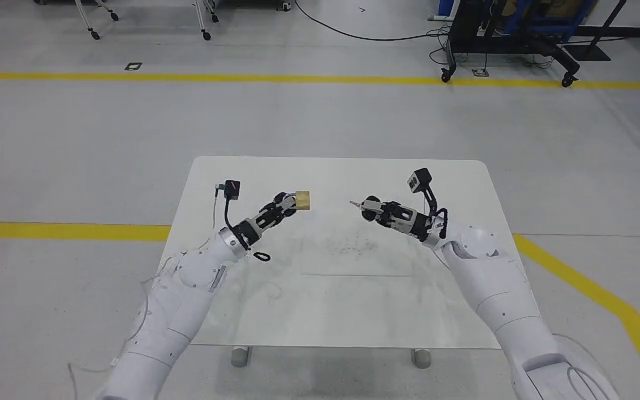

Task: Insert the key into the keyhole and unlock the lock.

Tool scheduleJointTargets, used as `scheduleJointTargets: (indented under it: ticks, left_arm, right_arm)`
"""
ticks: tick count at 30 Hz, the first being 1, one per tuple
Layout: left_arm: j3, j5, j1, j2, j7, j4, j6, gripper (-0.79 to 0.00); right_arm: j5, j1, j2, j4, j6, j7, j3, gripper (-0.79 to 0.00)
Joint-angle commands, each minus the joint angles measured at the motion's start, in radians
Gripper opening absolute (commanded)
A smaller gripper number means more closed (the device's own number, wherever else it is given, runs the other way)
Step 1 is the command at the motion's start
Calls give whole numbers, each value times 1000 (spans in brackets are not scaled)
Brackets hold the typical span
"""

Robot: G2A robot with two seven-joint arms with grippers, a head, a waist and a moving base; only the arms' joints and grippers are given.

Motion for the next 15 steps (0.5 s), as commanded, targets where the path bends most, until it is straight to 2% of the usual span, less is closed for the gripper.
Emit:
scheduleJointTargets:
  ticks: [1,4,9,12,15]
  left_arm:
    - [24,-153,-43,-14,-94,90,-8,-785]
    - [64,-220,-103,-32,-215,198,-83,-785]
    - [100,-406,-151,-57,-436,299,-218,-785]
    - [111,-505,-168,-64,-527,315,-201,-785]
    - [133,-483,-170,-62,-530,303,-198,-785]
  right_arm:
    - [19,2,-8,-3,-4,-23,-16,-785]
    - [51,7,-20,3,-23,-59,-36,-785]
    - [120,26,-42,37,-63,-101,-62,-785]
    - [158,46,-58,77,-88,-102,-84,-785]
    - [189,70,-74,113,-106,-85,-110,-785]
